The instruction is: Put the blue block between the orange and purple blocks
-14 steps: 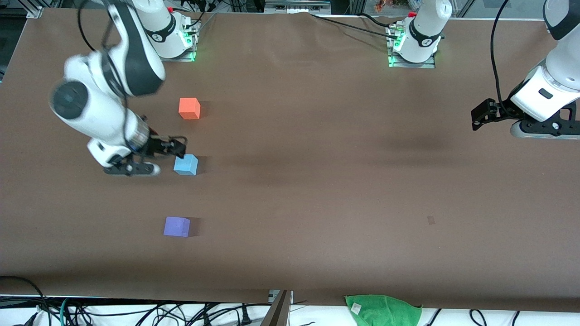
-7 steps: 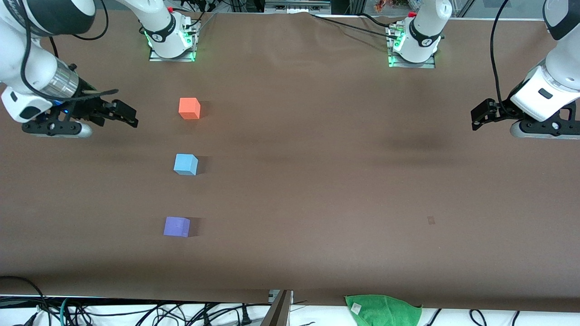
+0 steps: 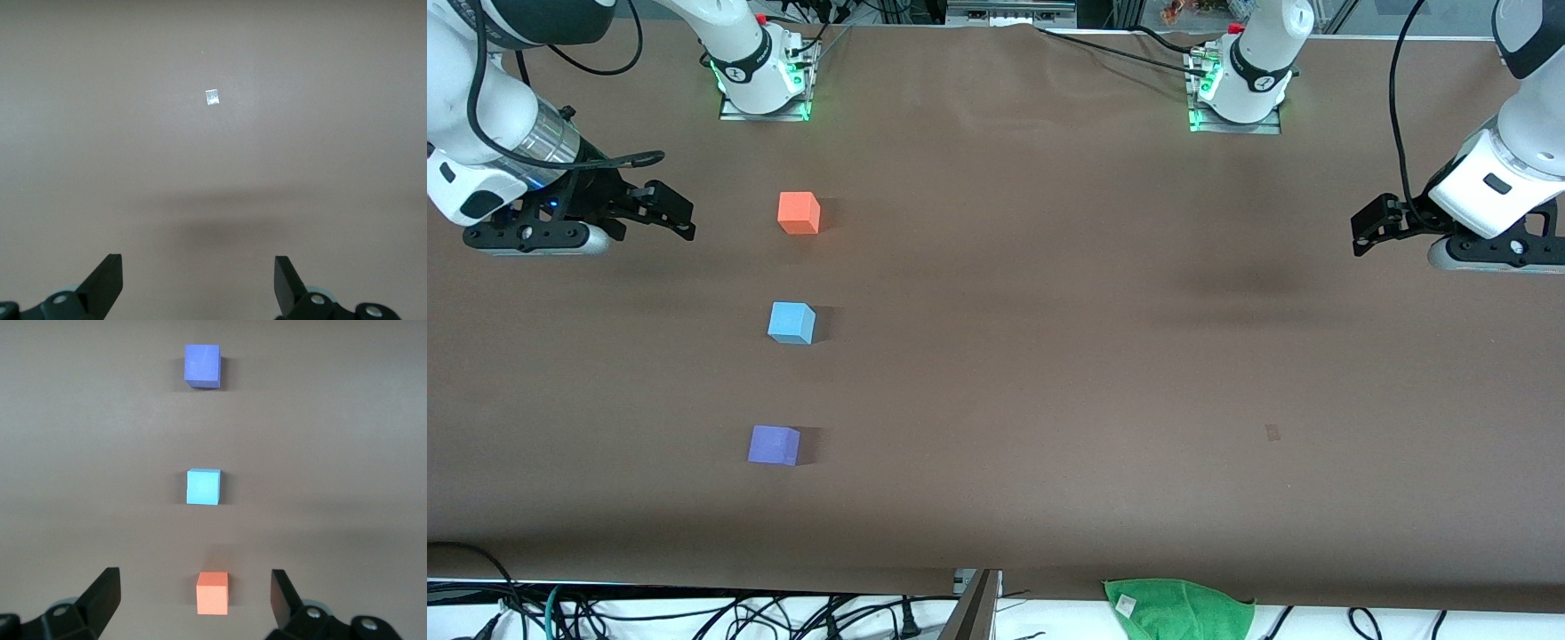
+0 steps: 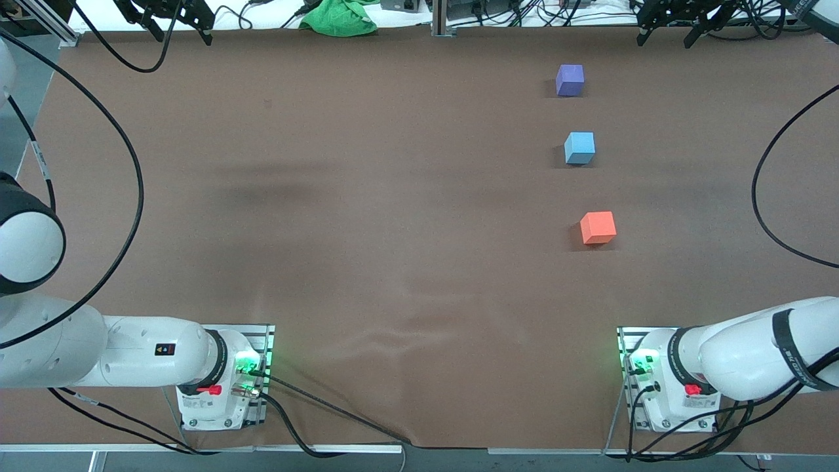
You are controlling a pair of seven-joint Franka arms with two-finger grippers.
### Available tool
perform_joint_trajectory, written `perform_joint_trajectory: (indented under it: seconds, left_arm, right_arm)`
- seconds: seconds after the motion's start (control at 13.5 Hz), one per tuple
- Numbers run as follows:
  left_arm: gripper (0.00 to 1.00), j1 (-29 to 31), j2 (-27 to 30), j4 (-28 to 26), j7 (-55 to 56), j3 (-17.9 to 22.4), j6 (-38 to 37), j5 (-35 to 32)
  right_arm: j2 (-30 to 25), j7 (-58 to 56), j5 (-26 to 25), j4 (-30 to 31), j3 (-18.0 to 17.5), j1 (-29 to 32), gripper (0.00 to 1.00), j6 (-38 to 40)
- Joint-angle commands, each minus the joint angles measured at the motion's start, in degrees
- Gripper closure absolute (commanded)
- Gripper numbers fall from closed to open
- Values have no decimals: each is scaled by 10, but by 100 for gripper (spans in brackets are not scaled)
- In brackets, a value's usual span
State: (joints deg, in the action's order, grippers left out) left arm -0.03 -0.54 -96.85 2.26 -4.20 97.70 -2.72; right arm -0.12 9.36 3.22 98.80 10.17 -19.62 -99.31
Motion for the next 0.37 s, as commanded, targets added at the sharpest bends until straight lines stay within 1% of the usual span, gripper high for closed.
perform_joint_trajectory:
  seconds: [0.0, 0.22, 0.3]
  left_arm:
    - [0, 2, 6, 1, -7, -2, -8, -8]
    - [0, 2, 6, 1, -7, -2, -8, -8]
    - [0, 3, 6, 1, -7, -2, -8, -8]
  right_arm:
    - [4, -12, -9, -16, -10, 12, 1, 12]
    - [11, -10, -16, -18, -11, 10, 1, 11]
    - [13, -10, -21, -27, -12, 10, 1, 13]
